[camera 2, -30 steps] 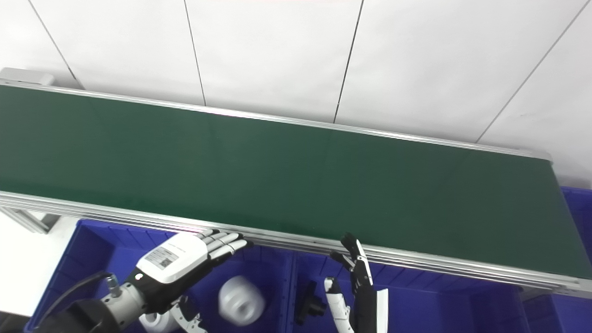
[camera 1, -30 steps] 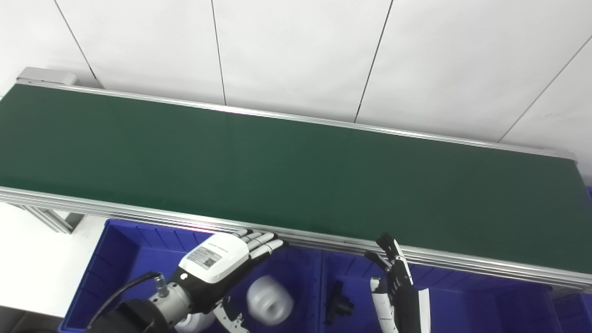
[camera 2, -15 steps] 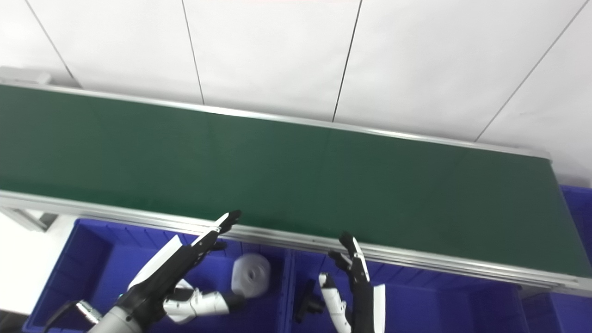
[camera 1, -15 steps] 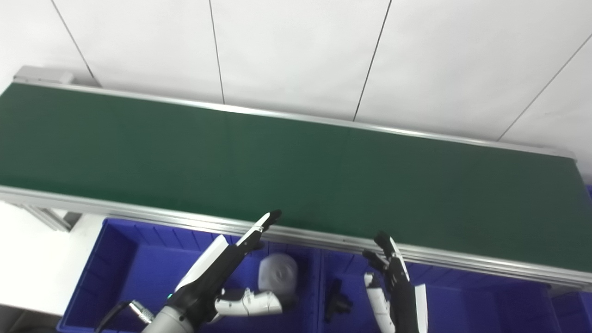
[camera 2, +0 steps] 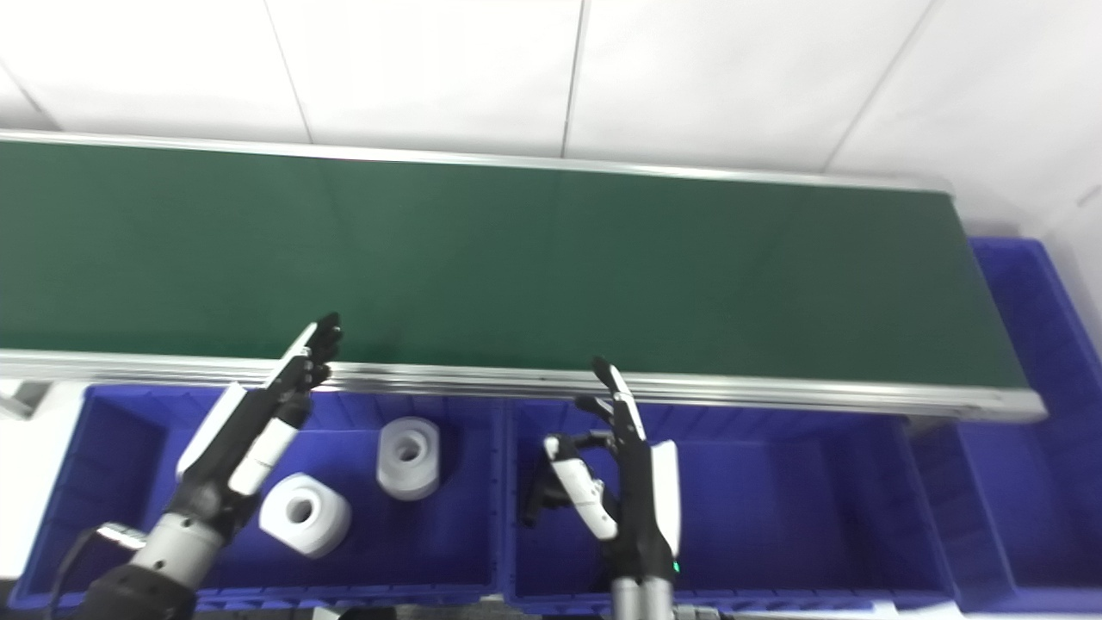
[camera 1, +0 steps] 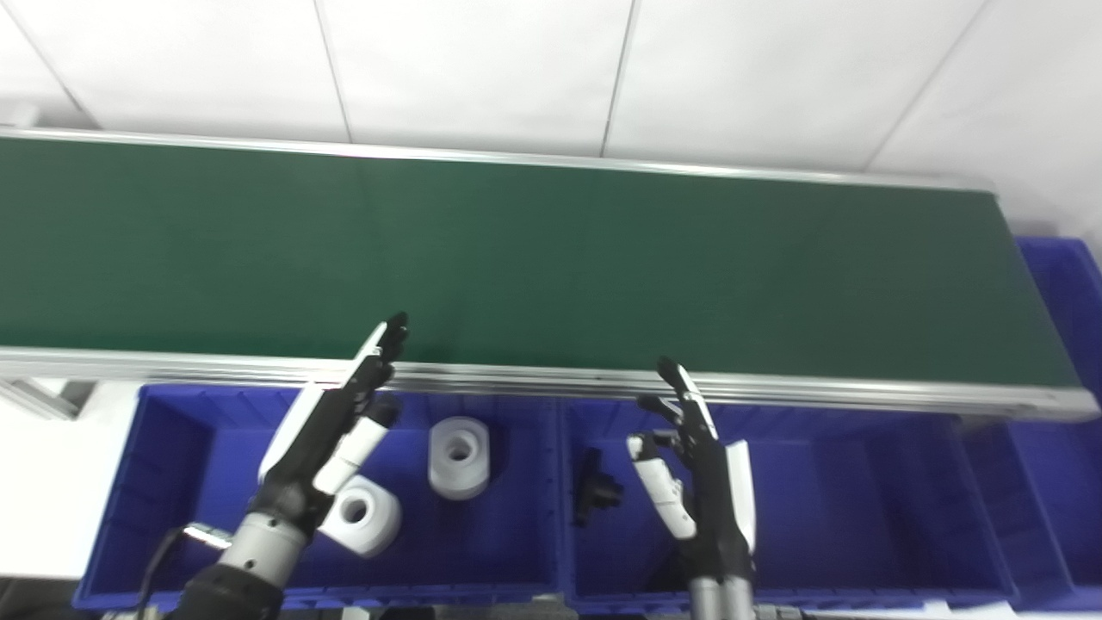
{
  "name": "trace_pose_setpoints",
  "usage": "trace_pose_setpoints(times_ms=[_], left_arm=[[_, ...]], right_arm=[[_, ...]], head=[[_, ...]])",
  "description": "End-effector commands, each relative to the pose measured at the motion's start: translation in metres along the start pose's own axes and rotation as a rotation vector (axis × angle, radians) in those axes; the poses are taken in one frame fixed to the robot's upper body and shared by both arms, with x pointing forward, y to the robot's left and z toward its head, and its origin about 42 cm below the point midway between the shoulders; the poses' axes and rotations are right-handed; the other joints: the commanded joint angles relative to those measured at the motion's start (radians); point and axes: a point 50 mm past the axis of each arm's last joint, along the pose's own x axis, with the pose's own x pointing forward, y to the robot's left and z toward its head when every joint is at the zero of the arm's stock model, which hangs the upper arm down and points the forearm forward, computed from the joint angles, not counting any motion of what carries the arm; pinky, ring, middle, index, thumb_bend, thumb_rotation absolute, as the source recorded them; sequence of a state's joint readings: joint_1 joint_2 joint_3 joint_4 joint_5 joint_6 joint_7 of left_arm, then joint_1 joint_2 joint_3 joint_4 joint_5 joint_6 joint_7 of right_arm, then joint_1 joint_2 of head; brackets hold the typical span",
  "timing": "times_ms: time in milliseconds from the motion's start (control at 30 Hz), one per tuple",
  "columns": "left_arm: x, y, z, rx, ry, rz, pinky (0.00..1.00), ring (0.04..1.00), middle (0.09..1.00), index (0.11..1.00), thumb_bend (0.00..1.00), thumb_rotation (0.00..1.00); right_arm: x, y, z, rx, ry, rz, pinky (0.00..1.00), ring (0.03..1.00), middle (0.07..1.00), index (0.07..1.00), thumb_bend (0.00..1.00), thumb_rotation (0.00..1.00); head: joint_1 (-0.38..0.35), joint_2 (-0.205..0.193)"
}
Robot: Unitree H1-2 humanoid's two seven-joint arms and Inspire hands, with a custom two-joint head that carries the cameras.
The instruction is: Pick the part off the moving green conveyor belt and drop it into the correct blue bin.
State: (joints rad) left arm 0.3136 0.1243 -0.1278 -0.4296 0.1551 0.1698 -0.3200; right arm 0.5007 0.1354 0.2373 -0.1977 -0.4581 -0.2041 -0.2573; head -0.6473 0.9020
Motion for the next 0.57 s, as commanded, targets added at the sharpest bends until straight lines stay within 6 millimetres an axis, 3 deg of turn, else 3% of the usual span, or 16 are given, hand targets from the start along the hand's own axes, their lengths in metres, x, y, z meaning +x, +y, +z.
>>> trace_pose_setpoints(times_ms=[0, 300, 400, 467, 533], left_arm=[[0.003, 0.004, 0.007, -0.001, -0.039, 0.021, 1.0, 1.0, 1.0, 1.0, 0.85, 0.99], [0.003, -0.002, 0.005, 0.011, -0.032, 0.035, 1.0, 1.0, 1.0, 1.0, 0.85, 1.0], [0.001, -0.008, 0.006, 0.008, -0.034, 0.053, 0.98, 0.998, 1.0, 1.0, 0.86, 1.0], [-0.001, -0.013, 0.005, -0.013, -0.056, 0.079, 0.93, 0.992, 1.0, 1.0, 0.87, 0.99], [-0.003, -0.018, 0.005, -0.022, -0.091, 0.106, 0.98, 0.999, 1.0, 1.0, 0.83, 0.98]], right_arm=[[0.012, 0.048, 0.035, 0.133, -0.032, -0.002, 0.79, 0.796, 0.901, 0.912, 0.75, 0.94], [0.009, 0.043, 0.032, 0.134, -0.034, -0.012, 0.75, 0.775, 0.896, 0.908, 0.75, 0.94], [0.006, 0.039, 0.029, 0.136, -0.035, -0.016, 0.76, 0.776, 0.897, 0.907, 0.74, 0.93], [0.004, 0.035, 0.027, 0.138, -0.034, -0.017, 0.72, 0.777, 0.899, 0.906, 0.73, 0.93], [0.0, 0.03, 0.024, 0.148, -0.03, -0.015, 0.56, 0.776, 0.907, 0.908, 0.72, 0.93]], head=[[0.001, -0.001], [0.066, -0.014], [0.138, -0.028], [0.175, -0.038], [0.218, -0.052]])
